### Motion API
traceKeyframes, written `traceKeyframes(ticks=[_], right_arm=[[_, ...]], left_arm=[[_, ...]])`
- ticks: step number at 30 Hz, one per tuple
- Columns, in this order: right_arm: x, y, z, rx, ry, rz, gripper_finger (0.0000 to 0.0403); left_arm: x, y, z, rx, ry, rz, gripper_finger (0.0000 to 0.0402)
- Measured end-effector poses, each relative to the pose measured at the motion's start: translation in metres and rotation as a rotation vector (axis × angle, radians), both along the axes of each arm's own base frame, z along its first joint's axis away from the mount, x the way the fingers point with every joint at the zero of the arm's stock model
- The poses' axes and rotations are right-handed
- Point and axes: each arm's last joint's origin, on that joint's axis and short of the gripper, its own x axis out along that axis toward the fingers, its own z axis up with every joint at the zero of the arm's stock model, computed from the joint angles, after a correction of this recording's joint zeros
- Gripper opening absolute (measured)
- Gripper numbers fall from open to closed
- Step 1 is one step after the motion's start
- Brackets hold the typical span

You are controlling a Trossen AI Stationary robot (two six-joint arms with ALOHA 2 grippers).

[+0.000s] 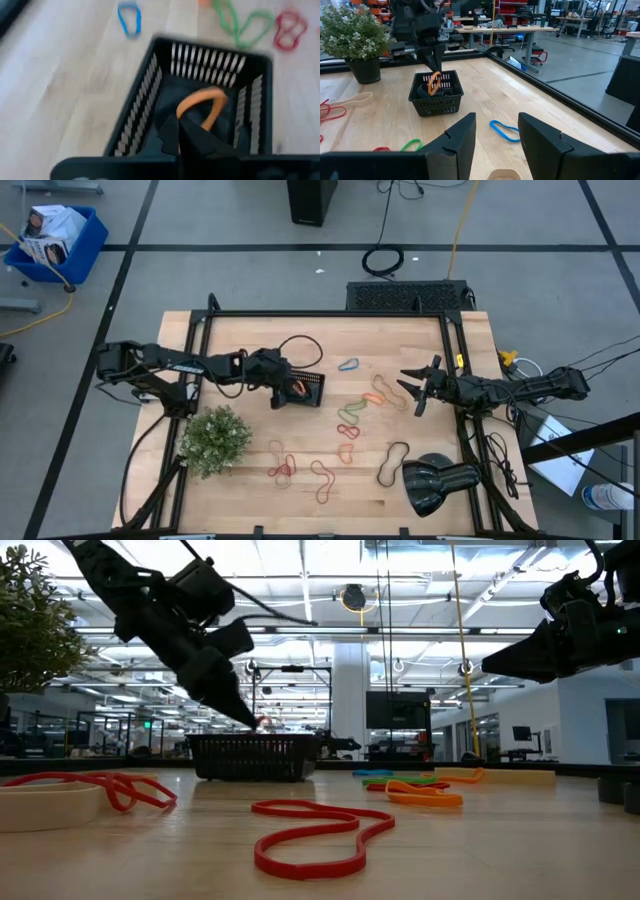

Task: Pick and place rubber bands into bin
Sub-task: Put the top left orange rubber band into the black bin

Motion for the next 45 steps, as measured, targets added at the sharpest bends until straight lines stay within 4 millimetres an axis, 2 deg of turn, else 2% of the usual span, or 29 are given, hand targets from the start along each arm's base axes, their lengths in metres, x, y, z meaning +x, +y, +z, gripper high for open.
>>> traceKeyframes(ticks=[7, 15, 25, 35, 45], right_arm=[[0.0, 0.0, 0.0, 0.003, -0.003, -0.001, 0.0141], [0.0, 0.0, 0.0, 0.003, -0.003, -0.001, 0.0141], [0.0, 0.0, 0.0, 0.004, -0.004, -0.001, 0.0141], [0.0, 0.0, 0.0, 0.004, -0.005, -0.001, 0.0141], [0.0, 0.0, 0.0, 0.004, -0.005, 0.0, 0.0141]], left_arm=[[0.0, -0.002, -0.007, 0.001, 0.039, 0.016, 0.0004], [0.0, -0.002, -0.009, -0.015, 0.052, 0.027, 0.0021], [0.001, -0.002, -0.009, -0.011, 0.046, 0.025, 0.0005], [0.003, -0.002, -0.007, -0.005, 0.013, 0.025, 0.0055], [0.01, 0.0, 0.001, 0.023, -0.093, 0.019, 0.0062]])
